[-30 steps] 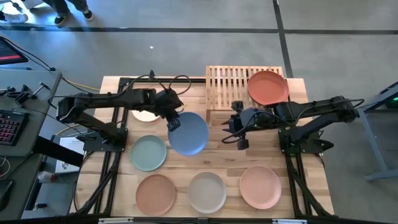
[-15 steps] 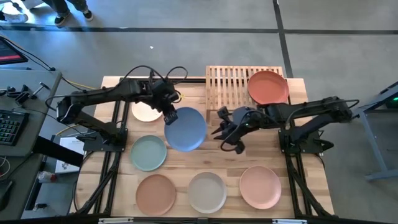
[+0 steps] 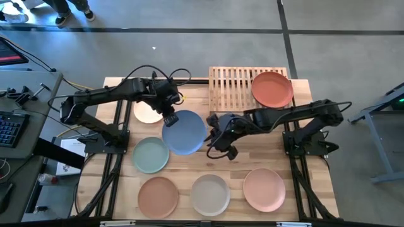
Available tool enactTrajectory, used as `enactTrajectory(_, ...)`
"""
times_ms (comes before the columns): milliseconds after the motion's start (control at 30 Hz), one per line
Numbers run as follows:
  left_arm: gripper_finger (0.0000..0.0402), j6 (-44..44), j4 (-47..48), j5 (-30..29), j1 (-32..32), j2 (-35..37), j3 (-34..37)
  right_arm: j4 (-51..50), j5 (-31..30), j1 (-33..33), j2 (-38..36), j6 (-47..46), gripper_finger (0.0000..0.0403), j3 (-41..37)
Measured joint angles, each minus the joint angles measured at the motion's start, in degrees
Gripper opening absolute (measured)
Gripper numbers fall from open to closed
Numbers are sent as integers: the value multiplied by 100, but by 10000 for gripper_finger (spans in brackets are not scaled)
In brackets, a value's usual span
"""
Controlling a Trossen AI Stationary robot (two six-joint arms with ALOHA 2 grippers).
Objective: Place and stack plates onto a shelf
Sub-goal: Stack the blue plate on top of the orange plate on the shelf
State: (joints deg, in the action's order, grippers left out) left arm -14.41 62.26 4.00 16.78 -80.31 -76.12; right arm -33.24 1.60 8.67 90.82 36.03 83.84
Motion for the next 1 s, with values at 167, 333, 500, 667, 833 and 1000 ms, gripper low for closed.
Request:
enactTrajectory(167,0,-36,-50,65,-39,-211,-7,-158,56,0,310,1,71,167)
enactTrajectory(333,1,-42,-45,148,-44,-454,-7,-285,74,1,412,0,71,211)
enactTrajectory(500,1,-42,-84,184,-44,-612,-2,-423,88,49,459,0,71,209)
enactTrajectory(667,1,-72,-341,455,-62,-618,0,-488,88,116,455,0,71,209)
enactTrajectory(833,1,-140,-391,469,-100,-619,0,-589,88,144,455,-3,71,209)
enactTrajectory(1000,1,-143,-428,472,-165,-619,-1,-703,86,142,455,-60,71,209)
